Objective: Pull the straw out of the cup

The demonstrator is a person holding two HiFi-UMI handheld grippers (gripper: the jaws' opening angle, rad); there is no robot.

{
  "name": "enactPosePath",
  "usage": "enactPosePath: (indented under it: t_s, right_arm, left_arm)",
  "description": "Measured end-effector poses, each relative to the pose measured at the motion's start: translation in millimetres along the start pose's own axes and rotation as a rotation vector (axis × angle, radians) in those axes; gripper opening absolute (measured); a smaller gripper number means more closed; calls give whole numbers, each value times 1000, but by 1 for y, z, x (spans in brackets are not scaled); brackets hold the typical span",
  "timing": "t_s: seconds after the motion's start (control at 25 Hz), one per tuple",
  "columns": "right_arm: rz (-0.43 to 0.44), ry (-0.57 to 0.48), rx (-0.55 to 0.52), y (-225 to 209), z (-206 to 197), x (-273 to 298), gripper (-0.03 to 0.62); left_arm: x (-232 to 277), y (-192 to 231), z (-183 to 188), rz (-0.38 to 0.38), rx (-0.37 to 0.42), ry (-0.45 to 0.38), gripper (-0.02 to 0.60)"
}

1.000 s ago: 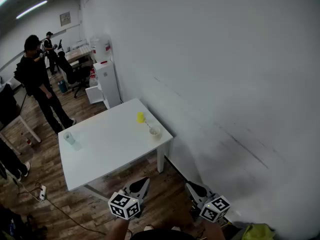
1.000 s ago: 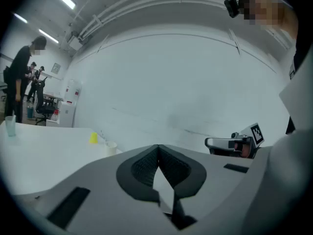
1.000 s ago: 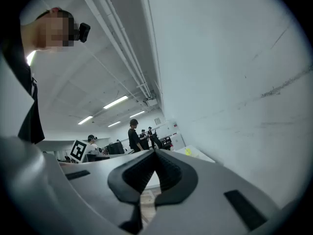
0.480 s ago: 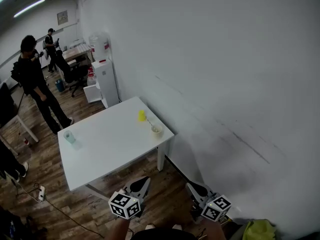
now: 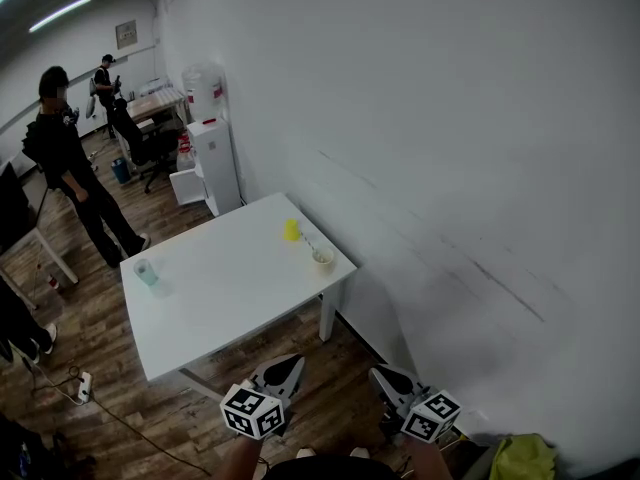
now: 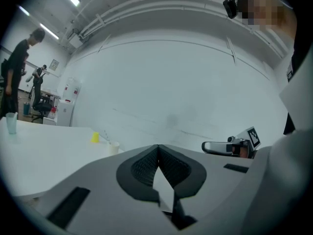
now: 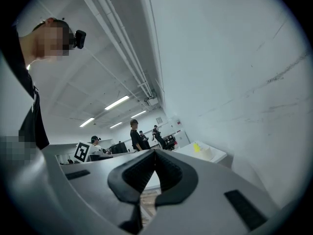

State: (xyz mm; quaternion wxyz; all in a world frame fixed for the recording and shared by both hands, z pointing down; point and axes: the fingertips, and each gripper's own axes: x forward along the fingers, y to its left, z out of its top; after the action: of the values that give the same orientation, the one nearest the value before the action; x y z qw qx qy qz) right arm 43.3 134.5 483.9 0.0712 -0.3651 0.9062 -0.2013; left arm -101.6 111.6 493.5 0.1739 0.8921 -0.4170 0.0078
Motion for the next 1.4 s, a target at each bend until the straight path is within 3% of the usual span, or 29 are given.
enactPosePath:
  t_s: [0.84,1.4]
  right_arm:
    - [-17,2,-39,46,-22,14,21]
    - [-4,-9,-19,21,-17,31,21]
  left_arm:
    - [-57,27,-18,-13,-37,-5,13]
    - [-37,41,-12,11,-12,-2,14]
